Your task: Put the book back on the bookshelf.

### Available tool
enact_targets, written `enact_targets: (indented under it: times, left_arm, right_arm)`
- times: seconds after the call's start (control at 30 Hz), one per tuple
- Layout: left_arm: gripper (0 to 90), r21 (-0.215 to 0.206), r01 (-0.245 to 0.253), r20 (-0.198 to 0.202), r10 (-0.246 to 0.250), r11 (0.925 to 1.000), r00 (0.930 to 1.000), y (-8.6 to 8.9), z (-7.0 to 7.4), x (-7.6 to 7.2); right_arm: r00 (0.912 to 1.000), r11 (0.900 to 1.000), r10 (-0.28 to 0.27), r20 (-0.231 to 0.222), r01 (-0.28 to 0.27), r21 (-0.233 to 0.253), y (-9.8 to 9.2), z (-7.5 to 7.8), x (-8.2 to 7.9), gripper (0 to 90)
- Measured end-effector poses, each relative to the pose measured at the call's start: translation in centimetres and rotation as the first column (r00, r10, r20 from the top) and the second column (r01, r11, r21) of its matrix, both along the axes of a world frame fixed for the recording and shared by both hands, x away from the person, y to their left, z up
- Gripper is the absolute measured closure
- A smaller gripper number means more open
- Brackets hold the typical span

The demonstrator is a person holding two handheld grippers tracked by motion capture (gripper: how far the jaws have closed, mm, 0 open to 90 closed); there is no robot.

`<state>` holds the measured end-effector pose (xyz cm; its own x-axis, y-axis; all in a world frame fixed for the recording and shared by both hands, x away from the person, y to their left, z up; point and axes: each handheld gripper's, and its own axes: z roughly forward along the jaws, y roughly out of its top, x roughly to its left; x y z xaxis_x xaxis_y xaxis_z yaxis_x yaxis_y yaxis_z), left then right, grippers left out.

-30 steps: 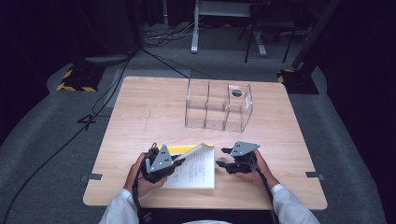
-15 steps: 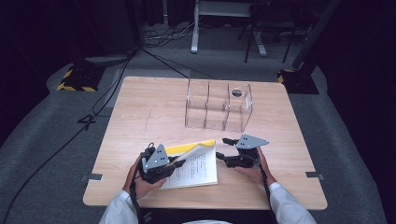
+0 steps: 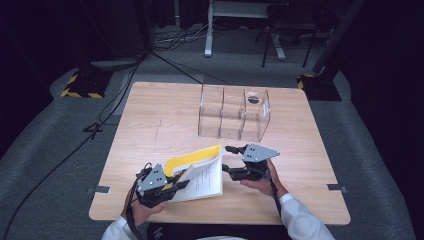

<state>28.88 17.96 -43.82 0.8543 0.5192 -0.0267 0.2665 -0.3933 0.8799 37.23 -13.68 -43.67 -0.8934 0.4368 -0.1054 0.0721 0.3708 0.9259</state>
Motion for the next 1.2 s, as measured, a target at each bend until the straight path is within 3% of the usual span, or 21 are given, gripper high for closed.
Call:
enact_targets:
  times: [0.23,0.37,0.57,0.63,0.77,0.97,1.2]
  left_arm:
    - [72.6,0.018,-0.030,-0.003,0.030,0.9994,0.9995,0.7,-1.1,-0.4]
    - [75.9,0.027,-0.038,0.025,0.037,0.9989,0.9990,0.5,-1.2,-0.3]
    - [77.9,-0.025,-0.009,0.003,0.010,0.9996,0.9999,-0.6,-1.6,0.9]
    - [77.6,-0.025,0.004,0.015,-0.003,0.9997,0.9999,-1.4,-1.5,1.4]
    - [77.4,-0.075,0.049,0.015,-0.048,0.9960,0.9987,-2.7,-1.1,2.4]
    - [76.8,-0.109,0.082,0.037,-0.078,0.9907,0.9963,-4.4,-0.6,3.4]
    - [76.9,-0.146,0.078,0.053,-0.071,0.9862,0.9960,-3.0,-0.4,2.6]
  right_arm:
    - [0.9998,1.000,0.019,0.004,-0.019,-0.014,1.5,0.2,-0.2,36.1]
    - [0.9998,1.000,0.021,0.001,-0.021,-0.007,2.0,0.3,-0.2,36.2]
    - [0.9999,1.000,0.003,-0.016,-0.003,0.004,1.4,0.4,0.1,36.1]
    - [0.9999,1.000,-0.003,-0.014,0.003,0.006,1.0,0.6,0.2,36.2]
    - [0.9995,0.999,-0.027,-0.013,0.028,0.023,-0.4,1.2,0.5,36.2]
    - [0.9985,0.998,-0.054,0.002,0.054,0.045,-2.0,2.2,0.8,36.3]
    - [0.9994,0.999,-0.021,0.027,0.019,0.046,-1.4,3.2,0.2,36.3]
